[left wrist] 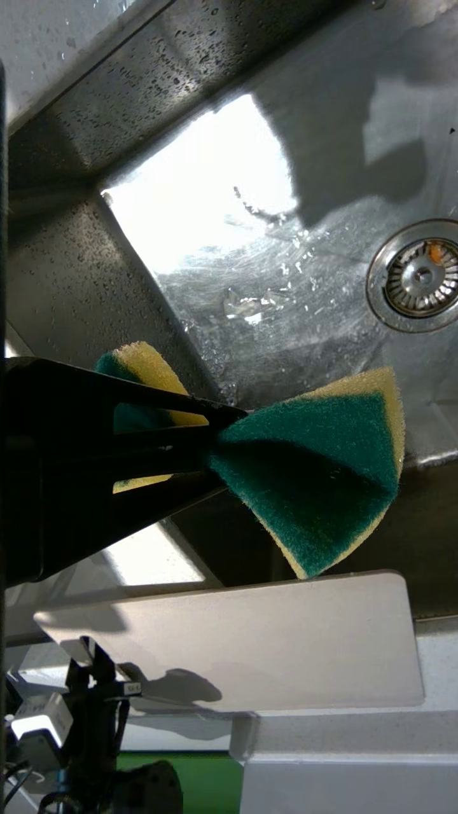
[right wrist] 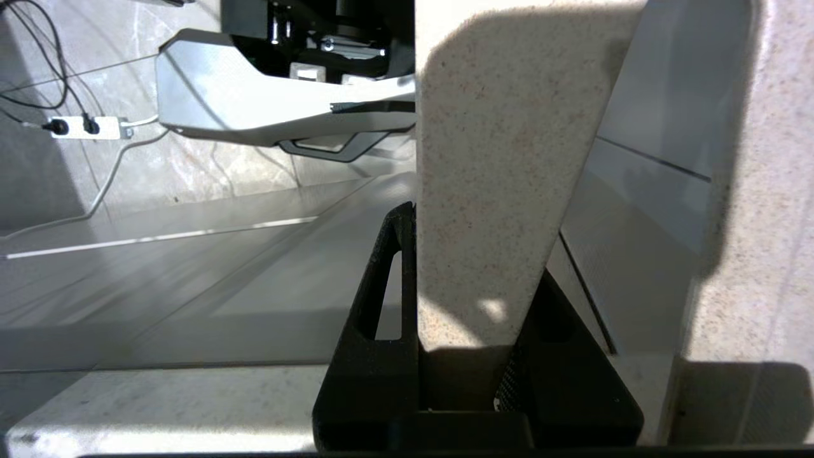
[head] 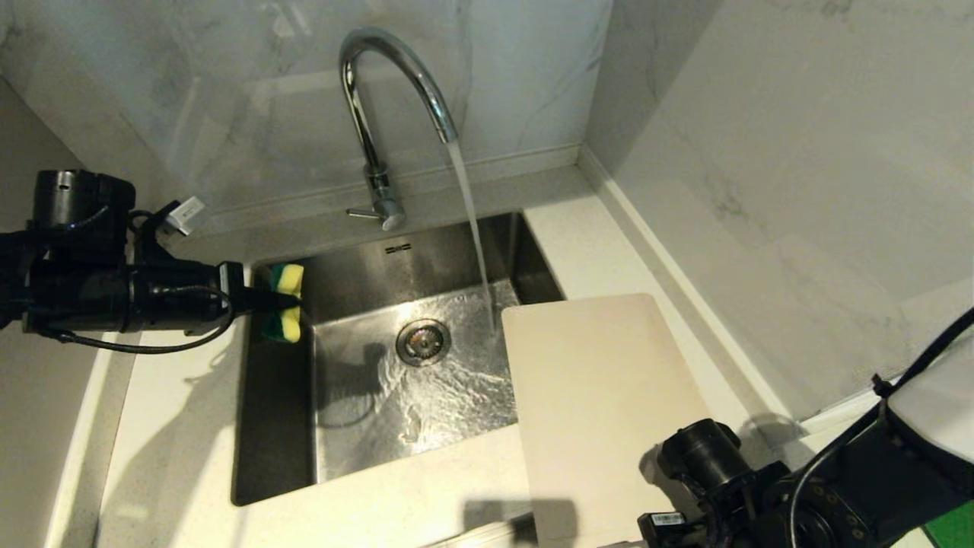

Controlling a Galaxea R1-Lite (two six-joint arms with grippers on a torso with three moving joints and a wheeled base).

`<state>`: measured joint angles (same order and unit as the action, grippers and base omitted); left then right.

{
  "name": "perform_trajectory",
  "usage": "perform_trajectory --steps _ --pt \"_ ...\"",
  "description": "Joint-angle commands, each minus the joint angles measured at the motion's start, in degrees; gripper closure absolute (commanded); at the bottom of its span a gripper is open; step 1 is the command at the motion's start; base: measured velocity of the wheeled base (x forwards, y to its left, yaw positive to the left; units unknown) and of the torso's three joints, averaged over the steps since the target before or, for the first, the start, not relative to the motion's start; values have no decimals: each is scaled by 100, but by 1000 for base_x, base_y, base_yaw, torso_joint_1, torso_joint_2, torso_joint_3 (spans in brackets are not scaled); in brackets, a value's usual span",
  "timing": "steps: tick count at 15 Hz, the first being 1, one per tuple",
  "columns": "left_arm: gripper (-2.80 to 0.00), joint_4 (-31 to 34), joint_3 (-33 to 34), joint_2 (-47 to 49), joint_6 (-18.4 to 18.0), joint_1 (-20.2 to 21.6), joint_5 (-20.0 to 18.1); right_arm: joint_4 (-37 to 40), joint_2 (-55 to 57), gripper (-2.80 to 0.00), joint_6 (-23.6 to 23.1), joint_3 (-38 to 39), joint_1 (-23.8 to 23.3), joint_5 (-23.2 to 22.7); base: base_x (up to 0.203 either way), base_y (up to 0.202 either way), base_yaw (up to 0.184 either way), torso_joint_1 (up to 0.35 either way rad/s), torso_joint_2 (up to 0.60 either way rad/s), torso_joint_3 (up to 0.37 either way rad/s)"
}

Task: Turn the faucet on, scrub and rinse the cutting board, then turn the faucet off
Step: Put down the cutting board

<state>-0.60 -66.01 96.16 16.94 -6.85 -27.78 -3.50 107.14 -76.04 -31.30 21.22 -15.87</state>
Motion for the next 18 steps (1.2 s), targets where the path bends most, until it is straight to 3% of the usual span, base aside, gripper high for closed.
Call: perform_trajectory --steps 1,10,11,18 --pt "0 -11 -50 113 3 0 -17 -231 420 0 -42 -46 5 -5 0 0 0 0 0 0" --pt "0 -98 -70 271 20 -9 -25 -406 729 0 -33 -360 5 -39 0 0 0 0 0 0" --pt "0 -90 -54 248 51 -15 -27 -406 686 -280 -33 -343 5 -31 0 0 0 0 0 0" --pt "0 -74 18 13 73 -44 -17 -391 113 -280 -30 -19 112 -255 0 0 0 0 0 0"
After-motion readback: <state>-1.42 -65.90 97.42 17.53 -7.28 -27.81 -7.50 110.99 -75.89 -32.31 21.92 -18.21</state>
